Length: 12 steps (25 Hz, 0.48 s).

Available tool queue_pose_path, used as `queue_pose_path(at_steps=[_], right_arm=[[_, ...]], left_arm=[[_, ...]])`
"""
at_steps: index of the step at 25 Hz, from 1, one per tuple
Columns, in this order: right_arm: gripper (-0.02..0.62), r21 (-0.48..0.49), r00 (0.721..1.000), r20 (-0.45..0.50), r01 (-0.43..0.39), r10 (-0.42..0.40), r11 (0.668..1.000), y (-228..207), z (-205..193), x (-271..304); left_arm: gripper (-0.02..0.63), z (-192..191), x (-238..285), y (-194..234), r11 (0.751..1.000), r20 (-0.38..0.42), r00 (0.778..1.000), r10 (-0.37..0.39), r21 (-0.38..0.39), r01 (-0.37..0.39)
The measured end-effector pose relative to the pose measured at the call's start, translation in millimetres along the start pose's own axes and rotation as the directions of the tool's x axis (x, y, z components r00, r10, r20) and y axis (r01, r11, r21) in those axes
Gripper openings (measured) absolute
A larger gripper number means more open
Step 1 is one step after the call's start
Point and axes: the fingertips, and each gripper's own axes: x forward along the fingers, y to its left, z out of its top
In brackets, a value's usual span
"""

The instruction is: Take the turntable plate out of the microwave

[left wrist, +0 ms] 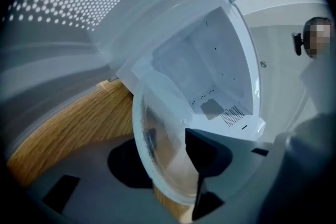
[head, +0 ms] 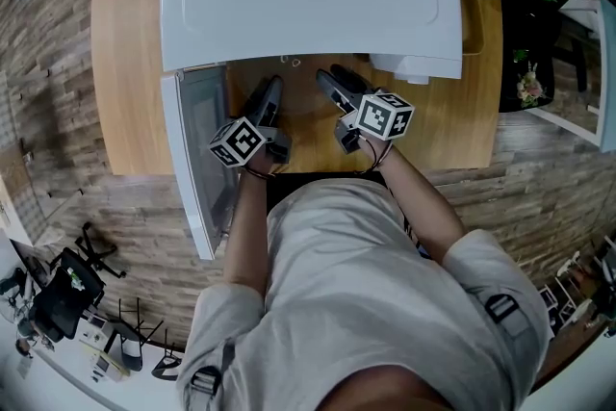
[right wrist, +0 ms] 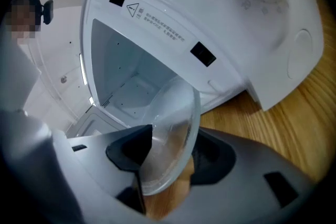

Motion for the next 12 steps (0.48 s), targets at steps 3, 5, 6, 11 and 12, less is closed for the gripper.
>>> queue_pose_path(at_steps=[3, 5, 6, 11, 12], right_arm=[[0.233, 0.029, 0.999, 0.035, 0.008, -0.009, 1.0, -3.1, 10.8, 7.1], [0.232, 0.041, 0.998, 0.052, 0.015, -0.017, 0.999, -3.9, 15.7, 12.0], [0.225, 0.046, 0.998, 0.058, 0.019, -0.022, 0.999, -4.8, 17.4, 13.6], [0.138, 0.07, 0.996, 0.089, 0.002, -0.009, 0.998, -6.4, 22.2, 8.8], [0.13, 0.077, 0.995, 0.096, -0.009, 0.001, 0.997, -5.2, 22.5, 7.4]], left_arm=[[0.18, -3.9, -0.4, -1.0, 1.0, -0.021, 1.0, 0.004, 0.02, -0.003], [0.175, -4.2, -0.4, -3.6, 1.0, -0.018, 1.0, -0.004, 0.014, 0.004], [0.172, -4.1, -0.6, -5.2, 1.0, -0.015, 1.0, -0.007, 0.012, 0.007], [0.162, -1.9, -2.1, -11.6, 0.999, -0.017, 1.0, -0.01, 0.035, 0.011], [0.17, -1.0, -1.6, -11.1, 0.999, -0.02, 1.0, -0.011, 0.04, 0.012]])
